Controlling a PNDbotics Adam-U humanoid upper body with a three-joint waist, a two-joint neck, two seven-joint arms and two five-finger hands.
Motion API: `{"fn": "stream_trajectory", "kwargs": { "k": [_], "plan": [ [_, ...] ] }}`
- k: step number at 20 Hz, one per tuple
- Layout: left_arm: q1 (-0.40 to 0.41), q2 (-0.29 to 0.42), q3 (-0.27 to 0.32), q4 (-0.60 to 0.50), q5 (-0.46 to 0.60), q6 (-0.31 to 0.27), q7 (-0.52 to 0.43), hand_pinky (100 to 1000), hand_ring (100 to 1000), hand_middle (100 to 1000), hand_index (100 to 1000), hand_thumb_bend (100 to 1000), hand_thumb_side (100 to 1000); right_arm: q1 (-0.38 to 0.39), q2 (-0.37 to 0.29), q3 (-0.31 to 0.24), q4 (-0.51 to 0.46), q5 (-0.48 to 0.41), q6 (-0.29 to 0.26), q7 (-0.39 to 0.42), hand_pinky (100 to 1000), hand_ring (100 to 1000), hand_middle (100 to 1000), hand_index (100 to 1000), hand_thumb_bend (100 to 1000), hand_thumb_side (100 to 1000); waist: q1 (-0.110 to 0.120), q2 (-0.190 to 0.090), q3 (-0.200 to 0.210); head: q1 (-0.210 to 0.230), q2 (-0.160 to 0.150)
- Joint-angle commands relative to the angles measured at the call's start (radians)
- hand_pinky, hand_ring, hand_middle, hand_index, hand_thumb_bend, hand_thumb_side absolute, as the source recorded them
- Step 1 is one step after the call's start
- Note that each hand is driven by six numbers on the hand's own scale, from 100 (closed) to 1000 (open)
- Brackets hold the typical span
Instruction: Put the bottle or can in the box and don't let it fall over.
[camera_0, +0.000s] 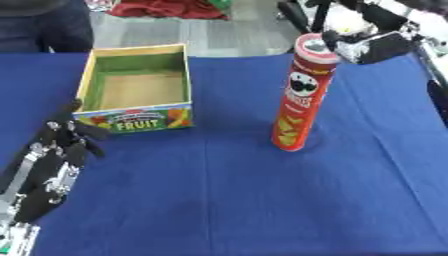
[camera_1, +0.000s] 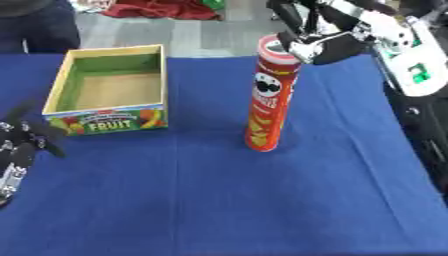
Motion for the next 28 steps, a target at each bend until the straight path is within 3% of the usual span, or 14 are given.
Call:
{"fn": "stream_trajectory", "kwargs": {
  "k": [1, 7, 13, 19, 28],
  "plan": [
    [-0.008, 0.008, 0.0, -0.012, 0.002, -0.002, -0.004, 525, 740, 583, 1000, 100, 601, -0.022, -0.008, -0.004, 0.008, 0.01, -0.123, 0.134, 1000, 905, 1000, 1000, 100, 322, 0.001, -0.013, 0.001, 0.003, 0.0],
    [-0.009, 0.007, 0.0, -0.012, 0.0, -0.003, -0.004, 525, 740, 584, 1000, 100, 600, -0.023, 0.004, -0.005, 0.038, 0.034, -0.121, 0.149, 1000, 918, 1000, 1000, 100, 381, 0.002, -0.012, 0.002, 0.002, 0.0],
    [-0.008, 0.007, 0.0, -0.011, -0.002, -0.002, -0.005, 524, 741, 584, 1000, 100, 601, -0.023, 0.002, -0.009, 0.047, 0.114, -0.143, 0.15, 1000, 945, 1000, 1000, 100, 358, 0.001, -0.012, 0.001, 0.006, 0.0],
    [-0.009, 0.007, 0.0, -0.01, -0.002, -0.003, -0.004, 524, 740, 585, 1000, 100, 602, -0.023, 0.009, -0.001, 0.054, 0.202, -0.17, 0.131, 1000, 958, 1000, 1000, 100, 389, 0.002, -0.012, 0.001, 0.006, 0.0],
    [-0.009, 0.006, 0.0, -0.01, -0.003, -0.002, -0.004, 524, 739, 586, 1000, 100, 603, -0.021, 0.016, 0.002, 0.068, 0.245, -0.185, 0.117, 1000, 962, 1000, 1000, 100, 423, 0.0, -0.012, 0.002, 0.009, 0.0]
  ]
}}
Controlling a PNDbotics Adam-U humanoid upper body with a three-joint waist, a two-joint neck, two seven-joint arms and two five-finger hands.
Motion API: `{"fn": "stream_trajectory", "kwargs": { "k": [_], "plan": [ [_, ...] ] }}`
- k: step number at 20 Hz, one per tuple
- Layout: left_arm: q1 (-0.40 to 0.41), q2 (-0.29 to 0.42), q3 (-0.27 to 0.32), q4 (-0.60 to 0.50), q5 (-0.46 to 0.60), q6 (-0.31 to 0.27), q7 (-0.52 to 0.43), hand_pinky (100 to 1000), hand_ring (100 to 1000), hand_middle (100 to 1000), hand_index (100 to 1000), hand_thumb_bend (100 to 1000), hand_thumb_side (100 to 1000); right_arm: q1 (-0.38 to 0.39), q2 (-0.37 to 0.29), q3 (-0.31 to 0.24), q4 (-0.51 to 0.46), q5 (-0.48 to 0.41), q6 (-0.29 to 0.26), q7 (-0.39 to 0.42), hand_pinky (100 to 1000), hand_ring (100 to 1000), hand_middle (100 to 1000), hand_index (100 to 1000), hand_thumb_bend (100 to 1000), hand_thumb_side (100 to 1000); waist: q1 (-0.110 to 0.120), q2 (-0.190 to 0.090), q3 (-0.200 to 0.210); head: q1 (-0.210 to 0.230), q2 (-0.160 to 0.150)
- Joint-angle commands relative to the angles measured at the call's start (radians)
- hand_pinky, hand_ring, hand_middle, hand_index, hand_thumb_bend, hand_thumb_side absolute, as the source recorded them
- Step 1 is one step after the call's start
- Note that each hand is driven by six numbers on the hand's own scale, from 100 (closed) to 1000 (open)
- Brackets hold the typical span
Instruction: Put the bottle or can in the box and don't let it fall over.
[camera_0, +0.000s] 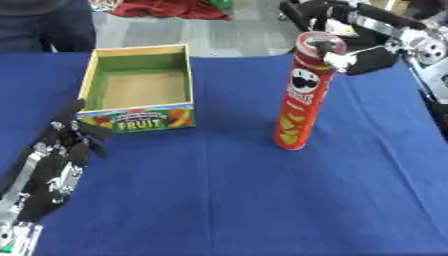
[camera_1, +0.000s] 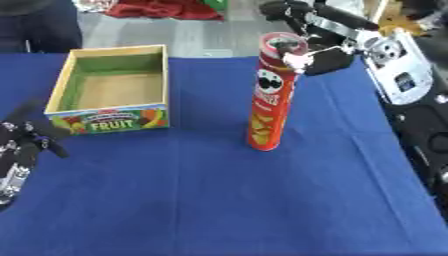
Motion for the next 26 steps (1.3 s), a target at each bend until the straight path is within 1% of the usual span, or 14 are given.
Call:
{"fn": "stream_trajectory", "kwargs": {
  "k": [1, 9, 26],
  "plan": [
    [-0.008, 0.007, 0.002, -0.01, -0.003, 0.0, -0.002, 524, 739, 586, 1000, 100, 603, -0.015, -0.013, 0.002, 0.005, 0.017, -0.153, 0.15, 1000, 961, 1000, 1000, 100, 428, 0.001, -0.012, 0.001, 0.002, 0.0],
    [-0.008, 0.007, 0.002, -0.01, -0.003, 0.001, -0.002, 524, 739, 587, 1000, 100, 603, -0.013, -0.014, 0.007, -0.007, -0.019, -0.148, 0.164, 1000, 956, 1000, 1000, 100, 428, 0.001, -0.012, 0.001, 0.003, 0.0],
    [-0.009, 0.007, 0.001, -0.009, -0.002, 0.001, -0.002, 523, 739, 589, 1000, 100, 603, -0.008, -0.024, 0.024, -0.074, -0.151, -0.109, 0.221, 1000, 945, 1000, 1000, 100, 447, 0.0, -0.013, 0.002, 0.006, 0.001]
  ]
}}
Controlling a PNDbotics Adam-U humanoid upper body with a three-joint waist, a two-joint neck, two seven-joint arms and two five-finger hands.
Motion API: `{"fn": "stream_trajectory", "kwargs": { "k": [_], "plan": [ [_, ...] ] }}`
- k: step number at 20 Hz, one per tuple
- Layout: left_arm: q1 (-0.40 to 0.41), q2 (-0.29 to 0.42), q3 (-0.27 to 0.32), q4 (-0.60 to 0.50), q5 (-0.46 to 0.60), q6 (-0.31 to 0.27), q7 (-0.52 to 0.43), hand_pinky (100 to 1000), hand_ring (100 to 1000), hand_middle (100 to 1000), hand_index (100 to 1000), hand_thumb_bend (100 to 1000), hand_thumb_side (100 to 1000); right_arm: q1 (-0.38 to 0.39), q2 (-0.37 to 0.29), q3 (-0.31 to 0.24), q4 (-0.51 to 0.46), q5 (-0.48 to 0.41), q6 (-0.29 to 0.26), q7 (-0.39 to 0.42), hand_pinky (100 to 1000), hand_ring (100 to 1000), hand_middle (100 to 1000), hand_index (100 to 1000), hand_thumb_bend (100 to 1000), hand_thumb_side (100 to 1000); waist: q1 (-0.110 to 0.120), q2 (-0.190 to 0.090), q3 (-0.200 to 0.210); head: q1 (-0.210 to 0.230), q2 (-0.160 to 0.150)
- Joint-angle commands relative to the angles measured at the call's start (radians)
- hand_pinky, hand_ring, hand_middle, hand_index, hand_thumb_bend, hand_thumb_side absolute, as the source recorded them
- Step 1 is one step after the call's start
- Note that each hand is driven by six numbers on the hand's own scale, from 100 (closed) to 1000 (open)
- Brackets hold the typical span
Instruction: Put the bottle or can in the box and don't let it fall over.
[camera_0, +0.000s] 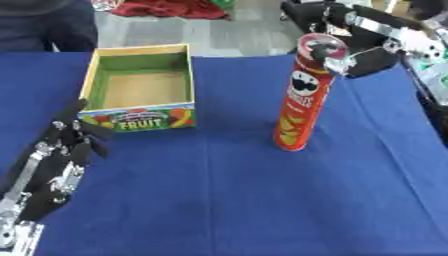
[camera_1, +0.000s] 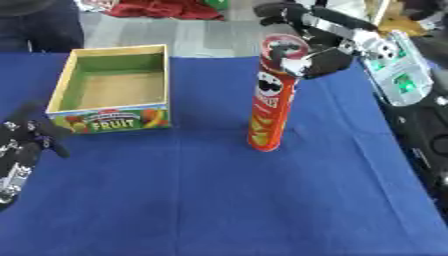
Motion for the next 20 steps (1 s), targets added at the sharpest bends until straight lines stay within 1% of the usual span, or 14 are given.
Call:
{"fn": "stream_trajectory", "kwargs": {
  "k": [1, 7, 14, 16, 17, 18, 20],
  "plan": [
    [-0.009, 0.007, 0.001, -0.01, -0.002, 0.001, -0.002, 523, 739, 589, 1000, 100, 602, -0.014, -0.025, -0.001, -0.03, -0.023, -0.158, 0.174, 1000, 945, 1000, 1000, 100, 446, 0.0, -0.013, 0.002, 0.002, 0.002],
    [-0.01, 0.008, 0.001, -0.009, -0.001, 0.001, -0.002, 523, 739, 589, 1000, 100, 602, -0.013, -0.026, 0.004, -0.036, -0.03, -0.155, 0.188, 1000, 946, 1000, 1000, 100, 466, -0.001, -0.013, 0.003, 0.003, 0.002],
    [-0.01, 0.009, 0.0, -0.009, -0.002, 0.001, -0.003, 523, 739, 589, 1000, 100, 602, -0.012, -0.024, 0.013, -0.037, -0.024, -0.163, 0.203, 1000, 949, 1000, 1000, 100, 486, -0.002, -0.013, 0.004, 0.004, 0.004],
    [-0.011, 0.009, 0.0, -0.009, -0.002, 0.001, -0.003, 523, 739, 589, 1000, 100, 602, -0.012, -0.024, 0.016, -0.037, -0.019, -0.166, 0.207, 1000, 951, 1000, 1000, 100, 486, -0.002, -0.013, 0.005, 0.004, 0.003],
    [-0.011, 0.009, 0.0, -0.009, -0.002, 0.001, -0.003, 523, 739, 589, 1000, 100, 599, -0.011, -0.024, 0.016, -0.036, -0.013, -0.168, 0.208, 1000, 951, 1000, 1000, 100, 465, -0.002, -0.013, 0.005, 0.004, 0.003],
    [-0.01, 0.009, 0.0, -0.009, -0.002, 0.001, -0.003, 523, 739, 589, 1000, 100, 603, -0.01, -0.024, 0.015, -0.034, -0.008, -0.171, 0.208, 1000, 951, 1000, 1000, 100, 487, -0.002, -0.013, 0.005, 0.004, 0.003],
    [-0.01, 0.009, 0.0, -0.008, -0.003, 0.001, -0.004, 522, 739, 589, 1000, 100, 603, -0.009, -0.024, 0.015, -0.029, 0.007, -0.176, 0.207, 1000, 953, 1000, 1000, 100, 490, -0.003, -0.013, 0.005, 0.005, 0.004]
  ]
}}
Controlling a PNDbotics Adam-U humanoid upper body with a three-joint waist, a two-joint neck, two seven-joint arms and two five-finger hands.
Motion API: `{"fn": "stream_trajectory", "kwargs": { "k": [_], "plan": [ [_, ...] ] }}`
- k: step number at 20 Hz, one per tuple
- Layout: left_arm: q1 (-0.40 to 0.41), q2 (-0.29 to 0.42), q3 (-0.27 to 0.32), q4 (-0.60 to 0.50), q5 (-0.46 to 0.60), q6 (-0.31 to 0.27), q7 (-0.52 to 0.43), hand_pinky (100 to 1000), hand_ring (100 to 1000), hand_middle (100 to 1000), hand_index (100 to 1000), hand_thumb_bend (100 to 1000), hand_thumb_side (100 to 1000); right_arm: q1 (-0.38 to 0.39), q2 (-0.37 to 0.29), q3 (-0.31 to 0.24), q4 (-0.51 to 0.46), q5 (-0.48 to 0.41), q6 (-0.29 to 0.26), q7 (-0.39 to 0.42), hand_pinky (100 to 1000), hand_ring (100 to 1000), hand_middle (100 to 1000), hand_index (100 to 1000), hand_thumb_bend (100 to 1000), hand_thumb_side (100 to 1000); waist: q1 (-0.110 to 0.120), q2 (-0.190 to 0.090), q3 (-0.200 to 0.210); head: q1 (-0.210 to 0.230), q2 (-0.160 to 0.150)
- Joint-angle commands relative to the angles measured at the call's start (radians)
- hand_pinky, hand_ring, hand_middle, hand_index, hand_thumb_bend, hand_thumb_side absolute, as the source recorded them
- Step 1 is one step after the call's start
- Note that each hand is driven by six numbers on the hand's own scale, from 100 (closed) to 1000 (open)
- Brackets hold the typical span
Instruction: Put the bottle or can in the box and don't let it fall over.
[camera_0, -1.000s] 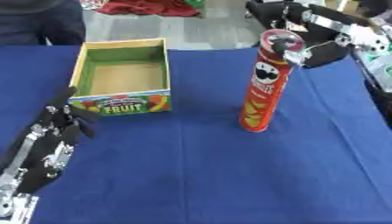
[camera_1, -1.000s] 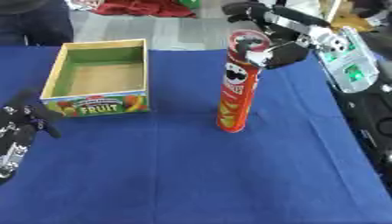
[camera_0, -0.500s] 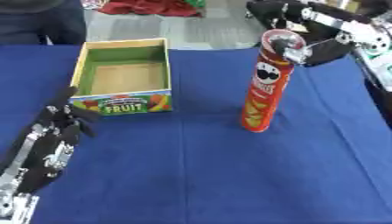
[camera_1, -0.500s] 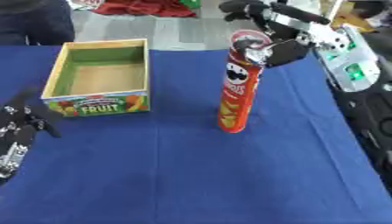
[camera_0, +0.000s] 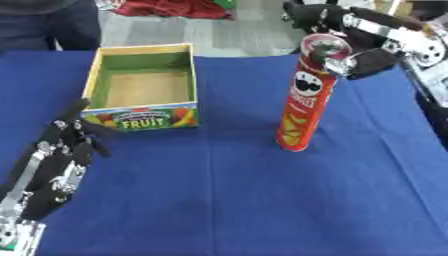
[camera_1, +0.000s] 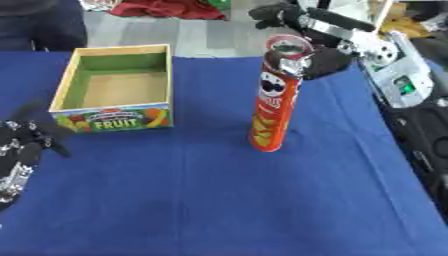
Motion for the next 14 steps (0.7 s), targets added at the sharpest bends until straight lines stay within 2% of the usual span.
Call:
{"fn": "stream_trajectory", "kwargs": {
  "k": [1, 6, 14],
  "plan": [
    [-0.01, 0.009, 0.0, -0.009, -0.003, 0.001, -0.003, 522, 739, 589, 1000, 100, 602, -0.016, -0.024, -0.006, -0.008, 0.025, -0.197, 0.187, 1000, 953, 1000, 1000, 100, 491, 0.0, -0.013, 0.001, 0.0, 0.004],
    [-0.01, 0.009, 0.0, -0.008, -0.004, 0.0, -0.003, 522, 739, 589, 1000, 100, 603, -0.015, -0.022, -0.005, 0.003, 0.066, -0.215, 0.177, 1000, 954, 1000, 1000, 100, 498, -0.001, -0.012, 0.001, 0.002, 0.004],
    [-0.01, 0.008, 0.0, -0.008, -0.005, 0.001, -0.003, 522, 740, 589, 1000, 100, 604, -0.011, -0.014, 0.002, 0.029, 0.098, -0.23, 0.177, 1000, 952, 1000, 1000, 100, 557, -0.001, -0.012, 0.001, 0.005, 0.004]
  ]
}}
